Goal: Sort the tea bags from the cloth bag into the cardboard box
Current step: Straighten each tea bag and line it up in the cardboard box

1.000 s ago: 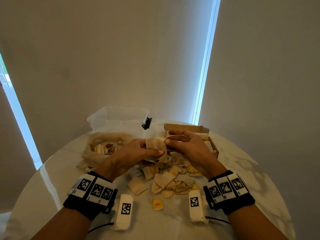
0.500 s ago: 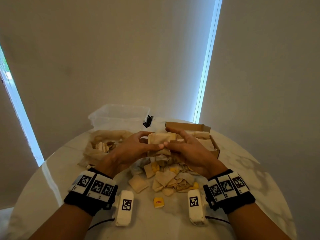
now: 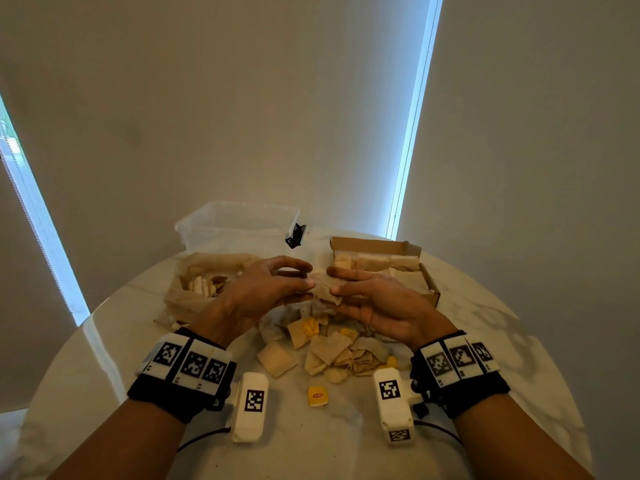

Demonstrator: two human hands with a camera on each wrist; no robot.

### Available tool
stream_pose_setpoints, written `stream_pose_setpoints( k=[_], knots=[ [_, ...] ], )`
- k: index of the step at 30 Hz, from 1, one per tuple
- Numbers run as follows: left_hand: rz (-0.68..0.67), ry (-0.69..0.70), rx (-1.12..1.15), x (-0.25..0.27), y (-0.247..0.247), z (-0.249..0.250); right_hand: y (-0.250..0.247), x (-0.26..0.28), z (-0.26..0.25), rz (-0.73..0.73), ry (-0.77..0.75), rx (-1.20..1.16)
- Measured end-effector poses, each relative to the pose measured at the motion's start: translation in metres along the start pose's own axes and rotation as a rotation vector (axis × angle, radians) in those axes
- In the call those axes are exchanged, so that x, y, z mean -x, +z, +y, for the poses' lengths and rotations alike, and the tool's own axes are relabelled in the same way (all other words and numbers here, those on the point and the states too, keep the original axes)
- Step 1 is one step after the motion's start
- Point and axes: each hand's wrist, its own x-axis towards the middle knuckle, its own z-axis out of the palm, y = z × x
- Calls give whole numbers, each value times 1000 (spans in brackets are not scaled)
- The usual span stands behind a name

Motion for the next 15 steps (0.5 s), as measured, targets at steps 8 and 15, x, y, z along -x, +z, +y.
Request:
stream_pose_setpoints(
  k=[8, 15],
  knots=[
    [-109, -91, 25, 6, 2, 3, 0, 6, -7, 42, -27, 19],
    [-69, -20, 53, 1, 4, 0, -7, 4, -8, 55, -65, 71]
  ],
)
